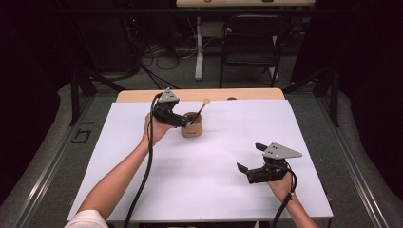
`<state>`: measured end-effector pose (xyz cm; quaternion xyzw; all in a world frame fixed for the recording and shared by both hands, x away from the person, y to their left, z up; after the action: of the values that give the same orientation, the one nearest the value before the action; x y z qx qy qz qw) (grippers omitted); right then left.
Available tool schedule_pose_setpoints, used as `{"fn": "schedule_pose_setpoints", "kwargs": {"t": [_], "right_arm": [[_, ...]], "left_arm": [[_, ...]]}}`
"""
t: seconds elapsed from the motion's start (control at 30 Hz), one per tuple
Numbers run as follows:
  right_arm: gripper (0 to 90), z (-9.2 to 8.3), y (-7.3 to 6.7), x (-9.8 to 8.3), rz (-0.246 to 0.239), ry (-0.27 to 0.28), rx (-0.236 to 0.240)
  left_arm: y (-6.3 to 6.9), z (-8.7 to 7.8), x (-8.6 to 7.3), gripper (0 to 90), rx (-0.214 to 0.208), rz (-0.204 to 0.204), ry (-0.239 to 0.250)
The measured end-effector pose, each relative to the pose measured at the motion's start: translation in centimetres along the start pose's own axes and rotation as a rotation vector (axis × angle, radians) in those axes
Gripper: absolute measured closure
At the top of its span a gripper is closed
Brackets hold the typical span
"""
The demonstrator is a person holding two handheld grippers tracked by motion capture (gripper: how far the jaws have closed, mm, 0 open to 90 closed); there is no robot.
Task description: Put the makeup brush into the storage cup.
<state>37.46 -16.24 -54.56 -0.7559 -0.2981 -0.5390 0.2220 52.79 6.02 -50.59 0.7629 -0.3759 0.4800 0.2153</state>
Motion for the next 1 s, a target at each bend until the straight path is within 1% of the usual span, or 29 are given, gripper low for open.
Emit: {"fn": "schedule_pose_setpoints", "kwargs": {"t": [0.13,0.27,0.33,0.37,0.4,0.43,0.47,0.57,0.63,0.7,0.77,0.83,0.87,0.93,0.97,1.0], "right_arm": [[0.0,-0.1,0.2,0.3,-0.016,0.012,-0.003],[0.0,-0.3,0.4,0.6,-0.022,0.026,-0.01],[0.0,-0.3,0.4,0.6,-0.021,0.028,-0.01],[0.0,-0.4,0.4,0.6,-0.027,0.027,-0.013],[0.0,-0.4,0.4,0.7,-0.028,0.028,-0.014],[0.0,-0.5,0.4,0.8,-0.03,0.035,-0.016],[0.0,-0.4,0.4,0.8,-0.032,0.034,-0.012],[0.0,-0.4,0.3,0.8,-0.032,0.038,-0.012],[0.0,-0.5,0.2,0.9,-0.036,0.043,-0.007],[0.0,-0.6,0.3,1.0,-0.041,0.054,-0.015],[0.0,-0.6,0.4,1.0,-0.044,0.054,-0.016],[0.0,-0.7,0.3,1.1,-0.049,0.058,-0.012],[0.0,-0.7,0.4,1.3,-0.05,0.065,-0.015],[0.0,-0.8,0.4,1.5,-0.045,0.07,-0.007],[0.0,-0.8,0.5,1.5,-0.044,0.068,-0.005],[0.0,-0.8,0.5,1.4,-0.044,0.064,-0.002]], "left_arm": [[0.9,-1.1,-0.1,1.2,-0.022,0.012,0.025],[1.6,-2.1,-0.3,0.3,-0.033,0.022,0.037],[1.9,-2.8,-0.3,0.3,-0.033,0.028,0.049],[2.0,-3.1,-0.3,0.3,-0.033,0.029,0.054],[2.1,-3.8,-0.3,0.3,-0.03,0.028,0.065],[2.1,-3.8,-0.3,0.3,-0.03,0.028,0.065],[2.1,-4.3,-0.4,0.3,-0.025,0.027,0.068],[2.2,-4.7,-0.5,0.2,-0.025,0.024,0.07],[2.4,-5.1,-0.8,0.2,-0.02,0.031,0.072],[2.6,-5.7,-1.2,0.2,-0.019,0.029,0.077],[2.9,-6.2,-1.6,0.2,-0.017,0.036,0.08],[3.1,-6.9,-2.1,0.2,-0.018,0.029,0.085],[3.2,-7.1,-2.3,0.2,-0.014,0.027,0.097],[3.3,-7.6,-3.0,0.2,-0.003,0.04,0.085],[3.3,-8.1,-3.2,0.2,0.007,0.039,0.094],[3.4,-8.5,-3.4,0.2,0.006,0.03,0.101]]}}
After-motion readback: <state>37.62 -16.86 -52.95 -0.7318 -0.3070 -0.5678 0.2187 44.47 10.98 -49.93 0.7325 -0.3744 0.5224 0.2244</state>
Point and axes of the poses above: each handheld gripper's, and its own axes: z roughly forward along the jaws, x roughly out of its top, y roughly to its right, the point moved 10 cm from there along z, roughly forward along the jaws, and after that the axes turned 3 degrees about y, right-handed, at the moved point
